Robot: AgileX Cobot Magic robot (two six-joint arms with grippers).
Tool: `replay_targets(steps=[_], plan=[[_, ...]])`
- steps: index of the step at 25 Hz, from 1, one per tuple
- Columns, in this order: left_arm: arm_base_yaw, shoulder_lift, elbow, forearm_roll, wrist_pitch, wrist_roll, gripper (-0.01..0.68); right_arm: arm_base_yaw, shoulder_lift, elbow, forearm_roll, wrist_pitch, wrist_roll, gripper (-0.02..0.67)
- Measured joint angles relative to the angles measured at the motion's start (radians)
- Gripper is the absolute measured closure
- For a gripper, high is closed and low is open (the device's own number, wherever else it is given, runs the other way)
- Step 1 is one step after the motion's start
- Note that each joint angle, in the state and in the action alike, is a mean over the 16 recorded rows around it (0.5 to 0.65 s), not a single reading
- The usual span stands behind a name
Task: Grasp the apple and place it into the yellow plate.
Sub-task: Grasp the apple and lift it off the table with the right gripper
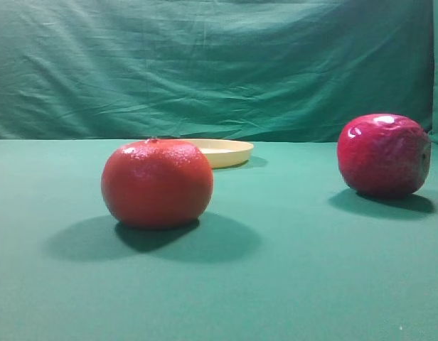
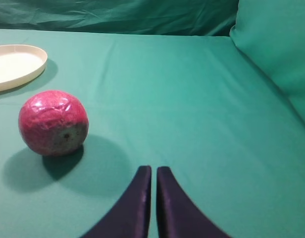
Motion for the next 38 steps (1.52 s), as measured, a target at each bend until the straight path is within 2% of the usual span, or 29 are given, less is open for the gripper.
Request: replay_targets(steps=[12,17,22,30,38], plan=[[0.0,0.0,0.0,0.0,0.0,0.0,0.516,0.01,0.017,-0.025,-0.025,-0.228,0.049,0.649],[0.0,0.0,0.0,0.0,0.0,0.0,0.516,0.033,0.098,-0.102,-0.027,-0.241,0.078,0.649],[0.0,0.0,0.0,0.0,0.0,0.0,0.516,0.069,0.257,-0.245,-0.027,-0.132,0.08,0.649],[0.0,0.0,0.0,0.0,0.0,0.0,0.516,0.111,0.623,-0.557,-0.019,0.165,0.033,0.649],[0.0,0.0,0.0,0.0,0.0,0.0,0.516,0.122,0.963,-0.846,0.066,0.436,-0.098,0.649]])
